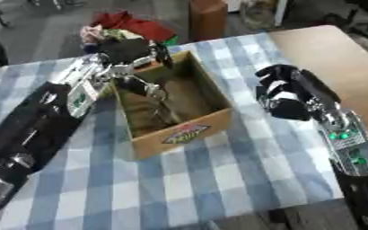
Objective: Pick up objects on the table and place them in the box.
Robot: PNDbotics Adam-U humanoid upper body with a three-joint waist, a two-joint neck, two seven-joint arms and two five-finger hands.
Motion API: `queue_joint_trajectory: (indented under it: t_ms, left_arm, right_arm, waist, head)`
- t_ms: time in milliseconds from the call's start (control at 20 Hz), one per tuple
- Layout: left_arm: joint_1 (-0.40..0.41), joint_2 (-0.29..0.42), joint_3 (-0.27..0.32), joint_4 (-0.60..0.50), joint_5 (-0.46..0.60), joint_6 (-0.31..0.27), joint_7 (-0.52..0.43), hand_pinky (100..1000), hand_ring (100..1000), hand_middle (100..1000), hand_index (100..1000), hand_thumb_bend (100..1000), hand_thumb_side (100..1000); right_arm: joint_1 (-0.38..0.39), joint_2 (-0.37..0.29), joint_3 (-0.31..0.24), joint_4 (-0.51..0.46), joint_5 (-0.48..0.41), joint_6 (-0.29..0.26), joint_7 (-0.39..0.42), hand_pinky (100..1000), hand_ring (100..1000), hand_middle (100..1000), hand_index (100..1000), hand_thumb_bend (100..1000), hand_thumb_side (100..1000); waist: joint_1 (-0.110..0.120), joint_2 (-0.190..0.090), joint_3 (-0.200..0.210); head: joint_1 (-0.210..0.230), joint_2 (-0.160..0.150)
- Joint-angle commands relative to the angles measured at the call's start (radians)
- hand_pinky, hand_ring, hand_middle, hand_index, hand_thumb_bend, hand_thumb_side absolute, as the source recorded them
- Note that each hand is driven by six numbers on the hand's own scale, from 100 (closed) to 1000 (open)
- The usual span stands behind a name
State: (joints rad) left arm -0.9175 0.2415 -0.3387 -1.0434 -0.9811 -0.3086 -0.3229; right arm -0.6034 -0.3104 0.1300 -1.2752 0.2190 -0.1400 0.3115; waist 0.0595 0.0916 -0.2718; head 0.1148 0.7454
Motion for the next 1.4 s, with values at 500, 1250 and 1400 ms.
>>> queue_joint_trajectory:
  t_ms: [500, 1250, 1400]
  left_arm:
    - [0.006, 0.124, 0.06, -0.184, 0.125, 0.069, 0.003, 740, 686, 666, 754, 279, 100]
    - [0.236, 0.338, 0.236, -0.112, 0.07, 0.344, 0.02, 755, 731, 753, 818, 412, 100]
    - [0.249, 0.337, 0.252, -0.062, 0.022, 0.358, 0.019, 750, 728, 756, 824, 450, 100]
  right_arm:
    - [-0.011, -0.017, -0.012, -0.006, 0.009, 0.0, -0.003, 581, 767, 486, 751, 100, 123]
    - [0.014, -0.038, -0.036, -0.005, 0.011, 0.006, -0.024, 581, 767, 486, 753, 100, 126]
    - [0.016, -0.039, -0.037, -0.005, 0.009, 0.006, -0.024, 581, 768, 486, 753, 100, 126]
  waist:
    - [-0.003, -0.013, 0.027]
    - [-0.006, -0.014, 0.1]
    - [-0.009, -0.013, 0.102]
  head:
    - [-0.021, -0.016]
    - [-0.069, -0.013]
    - [-0.072, -0.012]
